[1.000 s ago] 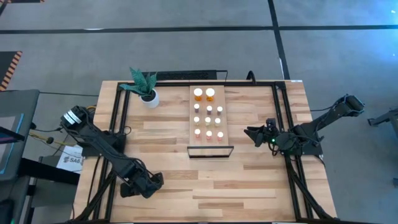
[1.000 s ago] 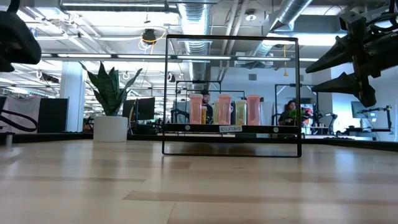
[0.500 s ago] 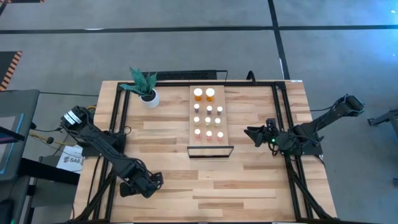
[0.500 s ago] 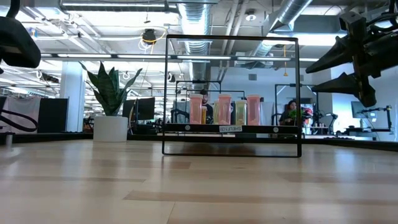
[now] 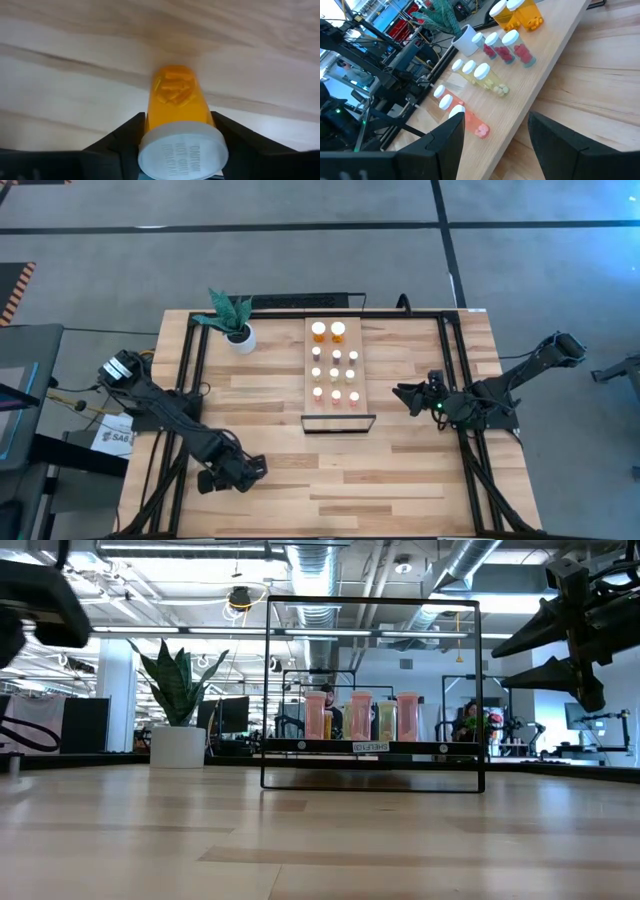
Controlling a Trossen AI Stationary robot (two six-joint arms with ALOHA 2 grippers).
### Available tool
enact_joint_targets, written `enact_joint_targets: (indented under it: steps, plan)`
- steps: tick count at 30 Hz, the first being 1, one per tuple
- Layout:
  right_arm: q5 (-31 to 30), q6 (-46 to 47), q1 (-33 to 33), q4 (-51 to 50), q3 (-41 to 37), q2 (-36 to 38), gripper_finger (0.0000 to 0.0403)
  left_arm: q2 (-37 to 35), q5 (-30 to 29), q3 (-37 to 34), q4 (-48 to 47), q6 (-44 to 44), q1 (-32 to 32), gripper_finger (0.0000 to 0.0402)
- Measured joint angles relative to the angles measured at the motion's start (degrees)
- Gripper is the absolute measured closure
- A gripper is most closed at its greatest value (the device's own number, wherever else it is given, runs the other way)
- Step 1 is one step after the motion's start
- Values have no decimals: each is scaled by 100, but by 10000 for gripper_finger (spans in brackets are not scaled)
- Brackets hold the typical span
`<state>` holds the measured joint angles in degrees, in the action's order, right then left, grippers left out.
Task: Pick and place medicine bottles onto shelf by color
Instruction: Put the orange pill bottle on the shelf aligned with the other orange pill bottles
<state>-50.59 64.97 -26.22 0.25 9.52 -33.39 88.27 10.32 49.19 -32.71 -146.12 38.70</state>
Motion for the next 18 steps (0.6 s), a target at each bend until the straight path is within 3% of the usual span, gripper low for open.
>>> enact_joint_targets:
  steps: [7, 12, 18]
  plan:
    - [0, 0, -2, 0, 0, -2, 163, 292, 147, 442, -451, 883, -438, 210]
    - [0, 0, 0, 3, 0, 0, 163, 928, 177, 1431, -1409, 1728, -740, 209]
    - [0, 0, -2, 9, 0, -1, 163, 1621, -239, 2597, -2072, 2836, -1070, 209]
